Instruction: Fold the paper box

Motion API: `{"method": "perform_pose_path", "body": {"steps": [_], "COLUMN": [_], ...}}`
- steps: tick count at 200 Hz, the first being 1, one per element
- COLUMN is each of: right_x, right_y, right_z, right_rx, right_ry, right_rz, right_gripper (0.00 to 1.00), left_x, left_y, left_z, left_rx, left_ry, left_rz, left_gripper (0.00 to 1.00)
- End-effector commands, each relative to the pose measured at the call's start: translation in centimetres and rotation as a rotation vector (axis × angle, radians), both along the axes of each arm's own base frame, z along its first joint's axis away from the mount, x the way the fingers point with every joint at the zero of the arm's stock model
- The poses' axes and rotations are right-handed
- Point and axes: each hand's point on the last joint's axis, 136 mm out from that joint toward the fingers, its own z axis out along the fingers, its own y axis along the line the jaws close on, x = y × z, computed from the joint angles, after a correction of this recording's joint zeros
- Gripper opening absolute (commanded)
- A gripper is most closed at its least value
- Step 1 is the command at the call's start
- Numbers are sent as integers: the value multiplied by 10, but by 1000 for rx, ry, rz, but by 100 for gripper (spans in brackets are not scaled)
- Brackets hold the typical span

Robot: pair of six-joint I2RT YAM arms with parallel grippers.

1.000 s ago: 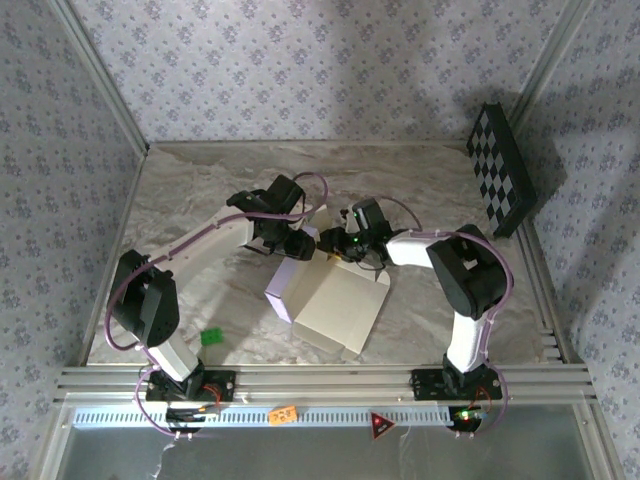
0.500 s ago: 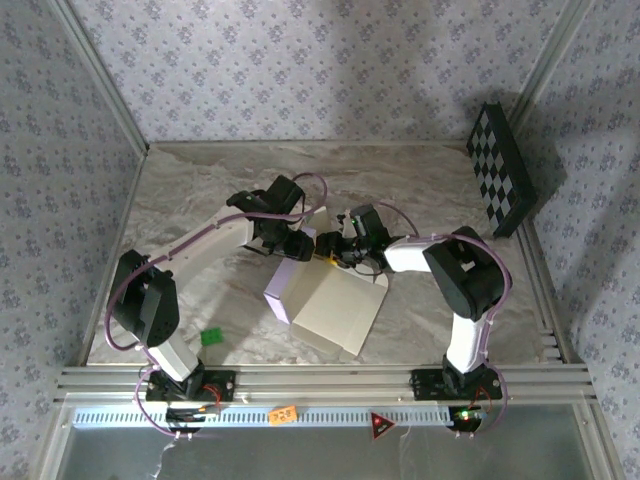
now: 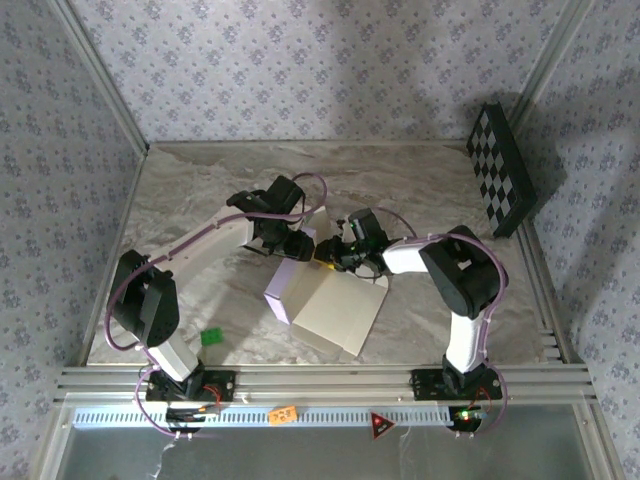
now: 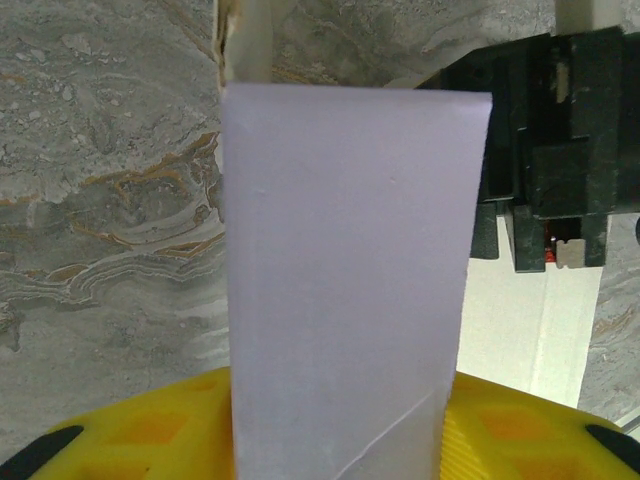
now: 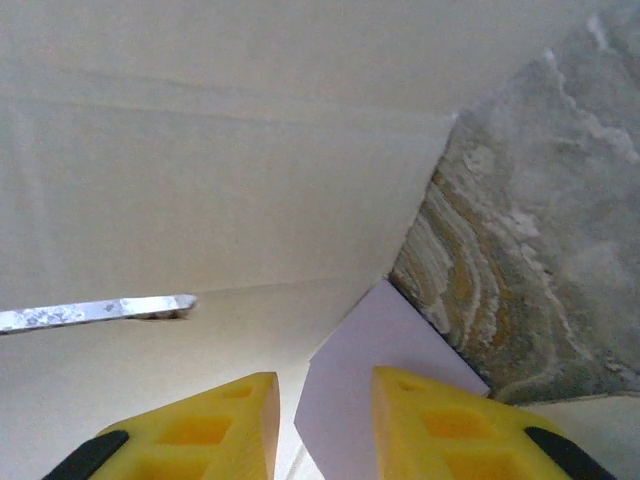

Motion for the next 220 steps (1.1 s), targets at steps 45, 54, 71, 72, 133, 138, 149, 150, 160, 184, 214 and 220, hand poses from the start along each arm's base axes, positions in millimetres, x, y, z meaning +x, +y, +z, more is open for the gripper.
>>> {"method": "perform_pose_path", "body": {"steps": [45, 54, 71, 72, 133, 138, 149, 150, 160, 184, 214, 220], "right_x": [-36, -39, -44, -45, -51, -50, -44, -43, -36, -22, -14, -13], "right_y": [-19, -25, -32, -32, -32, -29, -23, -23, -20, -21, -28, -31], "right_z": [-61, -66, -75, -76, -85, -81, -67, -66, -47, -1, 40, 45], "right_rx": [-316, -368, -451, -454, -570, -550, -506, -504, -482, -452, -357, -345], "right_ry": [158, 161, 167, 168, 130, 115, 65, 58, -6, -140, -169, -169], "right_rz": [45, 38, 41, 42, 76, 80, 80, 80, 77, 81, 68, 64], "right_gripper": [17, 15, 10, 10, 0, 0, 1, 1, 4, 11, 21, 23], "left_x": [-6, -7, -7, -7, -16, -15, -15, -15, -13, -13, -14, -13], "left_y": [-4, -5, -6, -6, -16, -16, -14, -13, -13, -11, -12, -13], "left_z": [-3, -3, -3, -3, -3, -3, -4, -4, -4, -6, -9, -8], "left_rx": [-16, -18, -24, -25, -82, -83, -76, -75, -77, -73, -73, -77], "left_ry": [33, 37, 42, 43, 82, 79, 67, 66, 46, 32, 36, 32], "left_rz": [2, 1, 0, 0, -34, -35, -35, -35, -38, -46, -57, -57], "left_gripper": [47, 47, 48, 48, 55, 55, 55, 55, 54, 54, 53, 53]}}
